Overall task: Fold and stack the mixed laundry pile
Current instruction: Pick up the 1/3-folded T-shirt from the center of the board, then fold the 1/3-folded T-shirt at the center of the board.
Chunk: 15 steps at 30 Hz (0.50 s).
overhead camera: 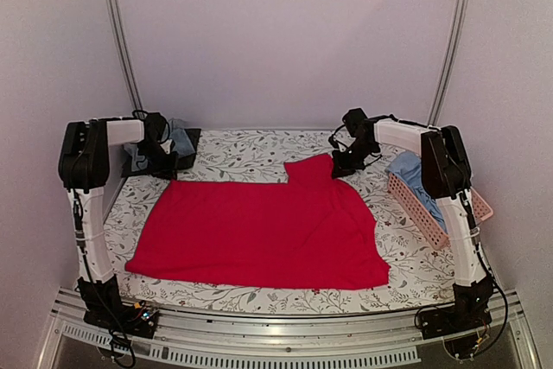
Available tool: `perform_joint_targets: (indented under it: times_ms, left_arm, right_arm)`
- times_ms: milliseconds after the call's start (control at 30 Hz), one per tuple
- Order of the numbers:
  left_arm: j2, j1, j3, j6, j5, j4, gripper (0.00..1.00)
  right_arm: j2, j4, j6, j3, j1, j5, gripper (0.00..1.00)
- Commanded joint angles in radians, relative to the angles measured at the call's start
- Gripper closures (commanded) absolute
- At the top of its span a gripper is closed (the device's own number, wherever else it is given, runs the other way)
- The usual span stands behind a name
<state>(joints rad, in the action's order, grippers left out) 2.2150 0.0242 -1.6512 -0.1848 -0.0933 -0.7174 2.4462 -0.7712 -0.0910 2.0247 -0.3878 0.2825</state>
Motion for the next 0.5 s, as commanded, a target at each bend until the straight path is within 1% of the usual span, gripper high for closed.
perform_joint_targets:
  times_ms: [0, 33, 67, 233, 333, 467]
  left_arm:
    - [0.065, 0.023, -0.041, 0.005, -0.007, -0.019, 0.94]
    - [0.067, 0.025, -0.048, 0.006, -0.005, -0.021, 0.99]
    - [0.068, 0.025, -0.054, 0.006, -0.001, -0.024, 1.00]
    - [0.026, 0.019, -0.075, -0.009, 0.042, -0.027, 1.00]
    - [-0.017, 0.019, -0.079, -0.013, 0.030, -0.017, 1.00]
    - [-0.099, 0.019, -0.041, -0.001, -0.008, 0.016, 1.00]
  right_arm:
    - [0.081, -0.027, -0.014, 0.054, 0.022, -0.021, 1.00]
    - [0.084, -0.027, -0.017, 0.067, 0.025, -0.011, 1.00]
    - [0.085, -0.025, -0.023, 0.075, 0.026, -0.005, 1.00]
    - [0.050, -0.021, -0.029, 0.090, 0.026, 0.026, 1.00]
    - [-0.004, -0.012, -0.023, 0.072, 0.026, 0.046, 1.00]
    - [-0.097, 0.025, -0.036, -0.001, 0.025, 0.087, 1.00]
